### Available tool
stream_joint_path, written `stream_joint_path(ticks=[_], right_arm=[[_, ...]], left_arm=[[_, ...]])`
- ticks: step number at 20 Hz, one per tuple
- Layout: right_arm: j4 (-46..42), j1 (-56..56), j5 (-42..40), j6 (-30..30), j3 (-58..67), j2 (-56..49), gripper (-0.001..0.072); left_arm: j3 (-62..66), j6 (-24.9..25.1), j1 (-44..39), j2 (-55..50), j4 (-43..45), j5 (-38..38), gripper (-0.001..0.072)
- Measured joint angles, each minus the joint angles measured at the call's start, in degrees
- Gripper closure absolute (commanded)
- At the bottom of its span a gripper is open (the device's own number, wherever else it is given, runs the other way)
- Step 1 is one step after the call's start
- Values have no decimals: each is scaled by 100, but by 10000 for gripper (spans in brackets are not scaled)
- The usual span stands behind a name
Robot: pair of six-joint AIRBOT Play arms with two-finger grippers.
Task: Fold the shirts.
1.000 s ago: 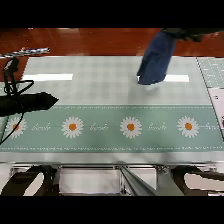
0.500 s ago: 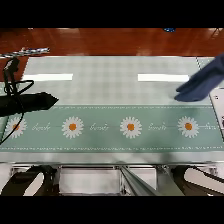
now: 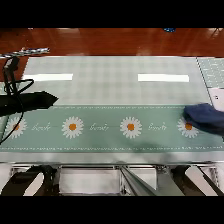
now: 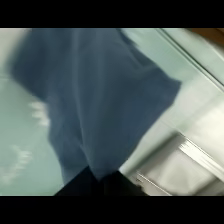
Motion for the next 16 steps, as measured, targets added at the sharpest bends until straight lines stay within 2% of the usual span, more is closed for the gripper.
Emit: stream_joint_path(ticks=[1,2,3,7,10,13,16], right_arm=[[-262,-225,0,-33,-358,133,670],[-527,-444,0,-42,-739,269,497],[-785,-625,-15,9,-1115,385,288],[-1408,-960,-291,262,-2070,614,297],[-1351,-1032,-706,345,-2096,664,307],[-396,-824,-1390,367,-1552,566,320],[975,181,-2087,254,-702,273,320]], left_arm=[[0,13,0,0,0,35,688],[0,13,0,0,0,42,687],[0,15,0,0,0,46,687],[0,35,0,-44,-2,181,688],[28,107,0,-271,0,632,688],[496,173,-31,-708,0,874,688],[1596,205,-238,-1215,0,938,688]])
